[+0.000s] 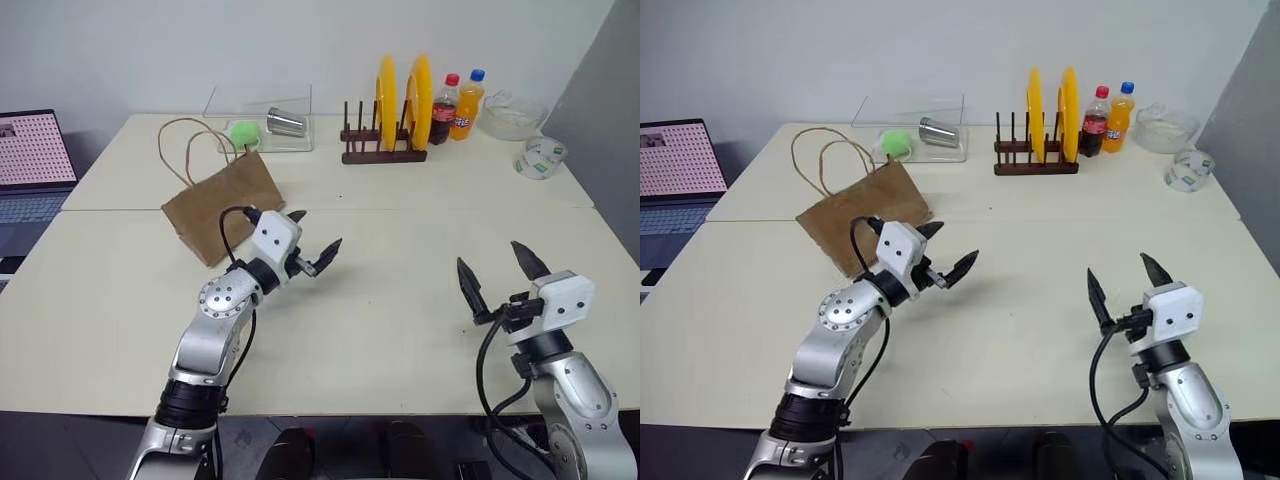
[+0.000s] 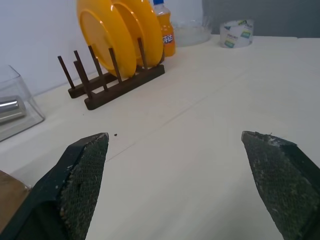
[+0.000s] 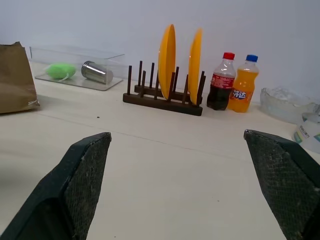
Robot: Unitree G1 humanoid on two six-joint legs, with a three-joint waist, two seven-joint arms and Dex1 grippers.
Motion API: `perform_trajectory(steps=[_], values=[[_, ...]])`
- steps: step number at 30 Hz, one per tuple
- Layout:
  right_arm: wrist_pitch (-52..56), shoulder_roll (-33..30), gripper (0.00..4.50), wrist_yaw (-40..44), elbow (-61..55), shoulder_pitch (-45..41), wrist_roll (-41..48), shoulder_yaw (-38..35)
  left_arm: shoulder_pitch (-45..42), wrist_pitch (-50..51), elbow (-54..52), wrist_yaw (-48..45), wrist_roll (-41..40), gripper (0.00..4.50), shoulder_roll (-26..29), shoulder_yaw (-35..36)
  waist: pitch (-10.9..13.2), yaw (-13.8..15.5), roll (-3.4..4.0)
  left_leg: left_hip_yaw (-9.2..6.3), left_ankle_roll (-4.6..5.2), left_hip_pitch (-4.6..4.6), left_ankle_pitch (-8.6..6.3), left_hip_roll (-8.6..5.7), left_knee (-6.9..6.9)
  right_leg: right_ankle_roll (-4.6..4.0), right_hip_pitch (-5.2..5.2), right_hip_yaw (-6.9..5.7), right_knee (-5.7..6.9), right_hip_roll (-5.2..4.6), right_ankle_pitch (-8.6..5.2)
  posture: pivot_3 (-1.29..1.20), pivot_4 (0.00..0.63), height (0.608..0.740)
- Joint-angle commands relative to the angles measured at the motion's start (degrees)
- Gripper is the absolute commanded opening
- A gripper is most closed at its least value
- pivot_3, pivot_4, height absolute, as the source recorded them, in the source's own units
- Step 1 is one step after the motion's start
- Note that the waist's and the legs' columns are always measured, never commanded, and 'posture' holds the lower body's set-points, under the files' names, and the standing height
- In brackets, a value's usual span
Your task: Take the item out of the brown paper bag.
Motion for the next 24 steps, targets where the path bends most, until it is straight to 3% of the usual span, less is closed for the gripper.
perform_trajectory(steps=[1,14,18,24], values=[[-2.19,0.31,4.50,0.18,-1.43,0.71,-0.35,0.17,-0.05,-1.53,-1.13,-1.96,-1.75,4.48,0.14,0.22,0.00,0.01,0.00,0.00,0.00,0.00,0.00,0.00,0.00,0.00,0.00,0.00,0.00,0.00,0.00,0.00,0.150,0.740],[-2.07,-0.29,4.50,2.24,1.43,-0.03,-1.28,3.11,2.48,-3.02,-2.05,2.72,1.40,4.48,0.50,1.67,0.00,0.01,0.00,0.01,0.00,0.01,0.00,-0.01,0.00,0.00,0.01,0.01,0.00,-0.01,0.00,0.00,0.150,0.740],[0.88,-2.77,4.50,6.71,-1.62,-3.15,3.16,4.49,2.54,0.44,-6.32,10.50,-0.39,4.48,-0.52,9.50,0.02,-0.06,-0.03,0.00,0.00,0.01,0.00,0.00,0.00,0.00,0.00,0.02,0.00,-0.01,0.00,0.00,0.150,0.740],[8.45,-7.32,4.50,13.02,-2.77,-15.85,11.14,7.26,7.46,6.54,-14.06,12.42,-6.45,4.48,1.23,19.10,0.05,-0.07,-0.06,-0.03,0.00,0.02,0.00,0.02,0.00,0.00,0.00,0.01,0.00,0.02,0.00,0.00,0.150,0.740]])
